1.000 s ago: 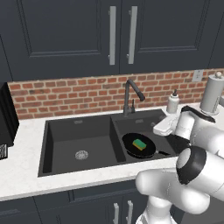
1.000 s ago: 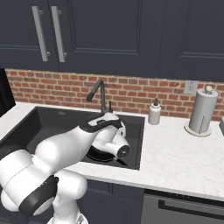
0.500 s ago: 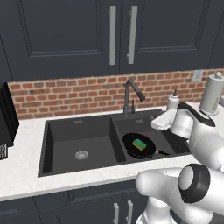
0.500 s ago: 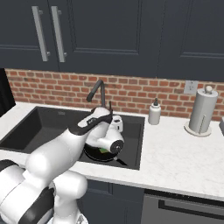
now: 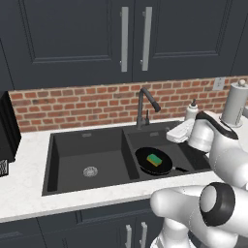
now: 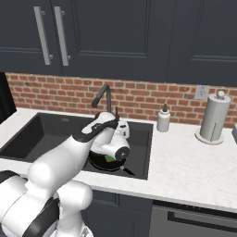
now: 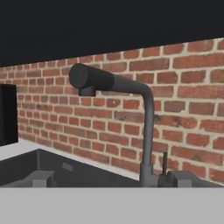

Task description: Pick the pan and sponge and place them into the sink. Then turn on the water.

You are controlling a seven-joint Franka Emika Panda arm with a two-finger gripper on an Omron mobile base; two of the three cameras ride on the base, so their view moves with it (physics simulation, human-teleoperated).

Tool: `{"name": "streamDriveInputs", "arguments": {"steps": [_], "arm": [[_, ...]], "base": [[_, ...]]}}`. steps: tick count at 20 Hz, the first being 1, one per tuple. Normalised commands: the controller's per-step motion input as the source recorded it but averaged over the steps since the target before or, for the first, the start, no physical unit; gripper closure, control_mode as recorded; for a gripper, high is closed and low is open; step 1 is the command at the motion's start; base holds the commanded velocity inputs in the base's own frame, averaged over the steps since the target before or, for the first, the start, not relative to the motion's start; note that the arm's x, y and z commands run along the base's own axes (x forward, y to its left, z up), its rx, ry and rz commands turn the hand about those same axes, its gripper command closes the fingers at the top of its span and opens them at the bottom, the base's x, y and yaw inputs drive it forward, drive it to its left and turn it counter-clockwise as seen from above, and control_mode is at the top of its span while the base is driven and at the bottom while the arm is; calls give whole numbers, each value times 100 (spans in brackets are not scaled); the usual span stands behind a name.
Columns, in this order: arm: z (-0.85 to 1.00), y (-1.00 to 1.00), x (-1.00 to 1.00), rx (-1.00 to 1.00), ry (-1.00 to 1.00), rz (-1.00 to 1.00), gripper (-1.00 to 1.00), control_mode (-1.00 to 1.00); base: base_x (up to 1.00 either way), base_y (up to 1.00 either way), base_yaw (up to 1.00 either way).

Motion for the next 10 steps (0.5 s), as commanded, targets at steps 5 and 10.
{"name": "streamDriveInputs", "arguments": {"steps": [5, 10], "arm": [[0, 0, 30, 3, -5, 1, -100, -100], [0, 0, 29, 4, -5, 1, -100, -100]], "base": [[0, 0, 0], [0, 0, 0]]}}
